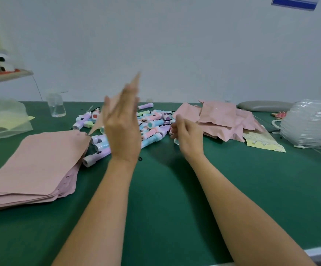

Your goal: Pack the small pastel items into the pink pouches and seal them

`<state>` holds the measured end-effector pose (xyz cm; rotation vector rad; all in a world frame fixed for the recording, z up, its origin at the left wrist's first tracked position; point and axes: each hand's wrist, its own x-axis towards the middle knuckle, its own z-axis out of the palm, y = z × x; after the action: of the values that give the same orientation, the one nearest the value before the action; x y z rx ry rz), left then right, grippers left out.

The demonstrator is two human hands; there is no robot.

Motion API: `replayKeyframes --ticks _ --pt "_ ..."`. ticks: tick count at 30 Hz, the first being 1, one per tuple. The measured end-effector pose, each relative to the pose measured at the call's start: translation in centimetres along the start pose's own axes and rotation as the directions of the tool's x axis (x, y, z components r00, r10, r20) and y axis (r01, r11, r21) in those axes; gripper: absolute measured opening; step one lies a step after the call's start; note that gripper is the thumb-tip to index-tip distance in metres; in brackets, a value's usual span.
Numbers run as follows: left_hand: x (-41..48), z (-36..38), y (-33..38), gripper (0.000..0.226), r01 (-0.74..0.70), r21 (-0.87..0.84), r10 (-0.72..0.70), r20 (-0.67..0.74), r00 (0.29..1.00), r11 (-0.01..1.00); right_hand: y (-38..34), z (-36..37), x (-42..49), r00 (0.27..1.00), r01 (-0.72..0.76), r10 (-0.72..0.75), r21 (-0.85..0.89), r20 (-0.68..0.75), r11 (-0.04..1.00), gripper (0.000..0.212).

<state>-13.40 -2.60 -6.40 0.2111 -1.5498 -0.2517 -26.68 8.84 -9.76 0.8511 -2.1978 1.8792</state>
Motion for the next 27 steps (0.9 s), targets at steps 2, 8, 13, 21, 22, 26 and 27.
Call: replayKeyframes --ticks 2,8,13,21,22,26,27 --pt "-2.2 0.9 0.7 0.041 -0.092 -0.044 0.099 0.21 0.973 0.995 -0.7 -0.1 -0.2 0.959 -0.254 0.174 0.401 0.226 0.88 0.07" --pt "-4.4 2.2 1.9 0.033 0.082 -0.262 0.106 0.63 0.769 0.962 0.1 -0.9 0.1 0.92 -0.357 0.209 0.494 0.331 0.792 0.036" --pt "-4.8 2.2 1.0 0.043 0.093 -0.179 0.046 0.647 0.761 0.98 1.2 -2.1 0.5 0.929 -0.281 0.158 0.362 0.336 0.889 0.025" --pt "-4.6 2.2 0.4 0.025 0.404 -0.065 -0.3 0.566 0.768 0.912 0.0 -1.8 0.1 0.979 -0.009 -0.056 0.321 0.194 0.947 0.027" --pt "-4.5 2.2 0.5 0.022 0.442 -0.102 -0.304 0.589 0.749 0.891 -0.1 -1.7 0.0 0.982 0.013 -0.067 0.291 0.176 0.957 0.027" --pt "-4.5 2.0 0.7 0.008 0.579 -0.264 -0.301 0.65 0.698 0.771 -0.5 -1.8 -0.2 0.981 0.093 -0.128 0.223 0.146 0.97 0.019" --pt "-4.5 1.9 0.6 0.006 0.603 -0.277 -0.303 0.666 0.681 0.748 -0.5 -1.9 -0.2 0.976 0.125 -0.158 0.207 0.15 0.97 0.018"
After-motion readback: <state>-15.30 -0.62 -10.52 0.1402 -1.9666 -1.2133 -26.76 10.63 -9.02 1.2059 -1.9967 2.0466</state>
